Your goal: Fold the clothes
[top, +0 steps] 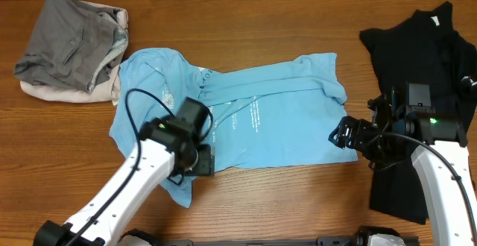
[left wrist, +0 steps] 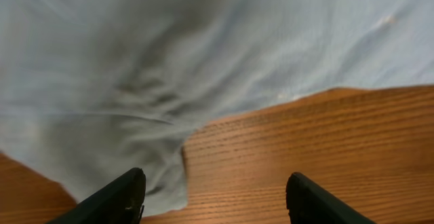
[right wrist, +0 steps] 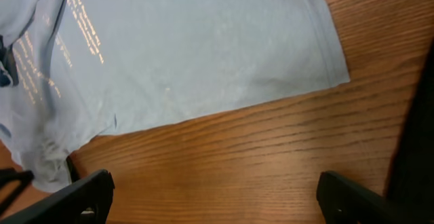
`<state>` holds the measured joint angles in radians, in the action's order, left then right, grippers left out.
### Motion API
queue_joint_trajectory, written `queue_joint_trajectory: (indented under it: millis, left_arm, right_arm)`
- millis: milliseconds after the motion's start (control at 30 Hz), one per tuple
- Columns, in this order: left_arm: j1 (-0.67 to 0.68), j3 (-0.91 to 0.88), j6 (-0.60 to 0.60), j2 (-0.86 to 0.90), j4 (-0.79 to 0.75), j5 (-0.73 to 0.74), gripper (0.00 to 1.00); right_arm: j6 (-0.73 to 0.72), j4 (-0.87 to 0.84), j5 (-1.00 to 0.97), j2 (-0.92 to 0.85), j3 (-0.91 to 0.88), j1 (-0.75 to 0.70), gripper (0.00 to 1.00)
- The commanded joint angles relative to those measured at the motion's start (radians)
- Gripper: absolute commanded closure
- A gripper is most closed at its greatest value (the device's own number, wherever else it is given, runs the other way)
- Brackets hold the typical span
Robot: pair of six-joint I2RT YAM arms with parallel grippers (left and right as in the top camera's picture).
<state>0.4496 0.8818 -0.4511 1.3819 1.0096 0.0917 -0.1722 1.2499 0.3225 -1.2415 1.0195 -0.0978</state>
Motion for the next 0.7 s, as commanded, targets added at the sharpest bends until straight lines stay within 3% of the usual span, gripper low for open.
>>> queue_joint_trajectory:
  millis: [0,233,500,667]
  left_arm:
    - [0.074,-0.062,-0.048,-0.023,-0.032,0.033,0.31]
    - [0.232,-0.118,-0.149,-0.023,-0.074,0.029,0.30]
    - [0.231,-0.176,-0.378,-0.026,0.030,-0.161,0.34]
    - [0.230,-0.174,-0.436,-0.060,0.064,-0.186,0.34]
  right_arm:
    - [-0.039,-0.026,-0.046,-0.015,-0.022,-0.003,0.00]
    - [-0.046,-0.105,-0.044,-0.018,-0.056,-0.003,0.00]
    - [-0.037,-0.120,-0.045,-0.018,-0.056,-0.003,0.00]
    - [-0.038,-0.138,-0.045,-0.018,-0.056,-0.003,0.00]
